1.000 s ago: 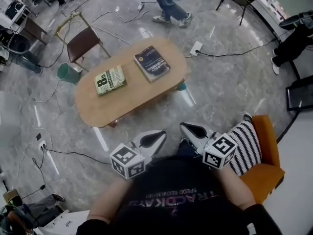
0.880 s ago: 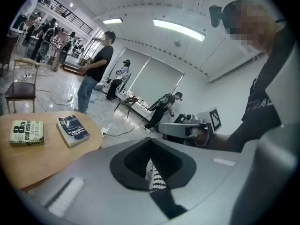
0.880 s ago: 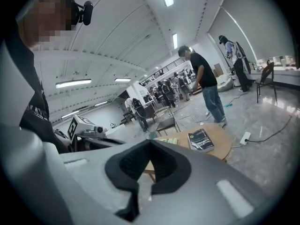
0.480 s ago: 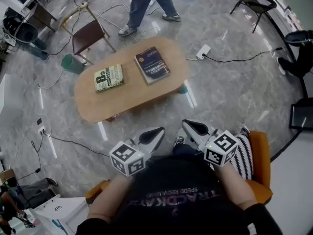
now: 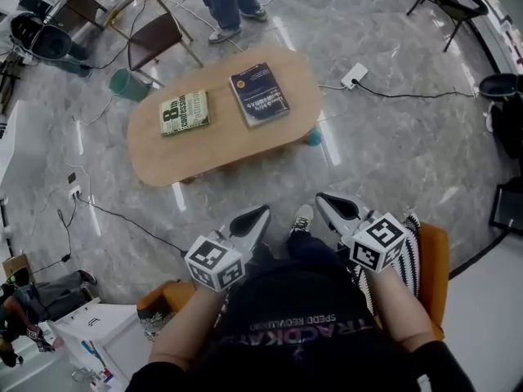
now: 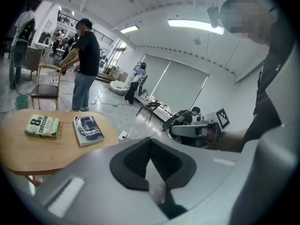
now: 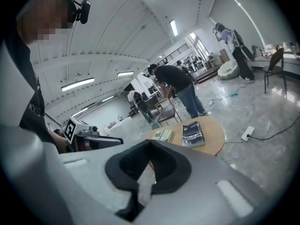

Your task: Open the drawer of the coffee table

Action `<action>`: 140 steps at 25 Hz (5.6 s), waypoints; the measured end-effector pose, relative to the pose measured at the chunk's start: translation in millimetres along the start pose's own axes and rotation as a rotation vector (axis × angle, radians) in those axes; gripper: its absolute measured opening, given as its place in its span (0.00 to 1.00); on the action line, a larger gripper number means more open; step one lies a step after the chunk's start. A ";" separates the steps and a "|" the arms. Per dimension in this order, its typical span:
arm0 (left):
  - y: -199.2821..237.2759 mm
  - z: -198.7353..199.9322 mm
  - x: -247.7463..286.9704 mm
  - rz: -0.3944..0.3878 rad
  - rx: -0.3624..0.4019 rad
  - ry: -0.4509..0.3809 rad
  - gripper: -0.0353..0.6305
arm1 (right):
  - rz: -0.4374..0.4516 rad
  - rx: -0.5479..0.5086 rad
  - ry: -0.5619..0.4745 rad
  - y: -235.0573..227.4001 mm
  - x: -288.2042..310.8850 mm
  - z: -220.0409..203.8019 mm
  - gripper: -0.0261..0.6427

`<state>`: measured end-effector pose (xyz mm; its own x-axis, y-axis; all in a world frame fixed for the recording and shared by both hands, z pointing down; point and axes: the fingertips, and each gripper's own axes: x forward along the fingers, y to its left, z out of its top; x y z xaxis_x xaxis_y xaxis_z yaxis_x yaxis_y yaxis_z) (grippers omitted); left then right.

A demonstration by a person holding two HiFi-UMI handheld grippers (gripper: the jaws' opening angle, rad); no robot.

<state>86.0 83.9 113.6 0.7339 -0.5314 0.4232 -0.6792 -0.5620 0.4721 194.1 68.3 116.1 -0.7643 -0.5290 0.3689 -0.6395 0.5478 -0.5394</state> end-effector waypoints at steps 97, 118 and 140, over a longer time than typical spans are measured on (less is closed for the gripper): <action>524.9 -345.2 166.6 0.511 0.102 -0.147 0.24 | -0.184 -0.510 0.254 -457.2 347.8 -298.3 0.42; 499.3 -367.6 150.6 0.502 0.068 -0.133 0.24 | -0.197 -0.472 0.265 -439.5 320.0 -325.2 0.42; 446.8 -412.6 127.6 0.511 0.028 -0.102 0.24 | -0.200 -0.458 0.304 -415.5 269.7 -369.2 0.42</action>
<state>-118.4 26.5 697.6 0.3050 -0.8005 0.5159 -0.9513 -0.2309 0.2041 223.0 -62.7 719.2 -0.5713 -0.4786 0.6667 -0.6929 0.7166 -0.0793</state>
